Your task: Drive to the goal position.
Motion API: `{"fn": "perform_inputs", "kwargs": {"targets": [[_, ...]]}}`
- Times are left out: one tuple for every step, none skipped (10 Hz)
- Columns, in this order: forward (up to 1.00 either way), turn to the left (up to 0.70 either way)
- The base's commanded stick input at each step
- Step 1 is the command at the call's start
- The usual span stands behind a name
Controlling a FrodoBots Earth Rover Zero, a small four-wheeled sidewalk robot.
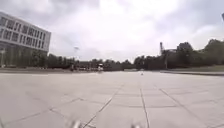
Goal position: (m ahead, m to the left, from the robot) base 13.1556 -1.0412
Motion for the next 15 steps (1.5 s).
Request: {"fn": "perform_inputs", "kwargs": {"targets": [[0.70, 0.00], [0.70, -0.02], [0.70, -0.05], [0.70, -0.20], [0.70, -0.25], [0.70, -0.17], [0.70, -0.05], [0.70, 0.00], [0.70, 0.00], [0.70, 0.00], [0.70, 0.00], [0.70, 0.00], [0.70, 0.00], [0.70, 0.00], [0.70, 0.00]]}}
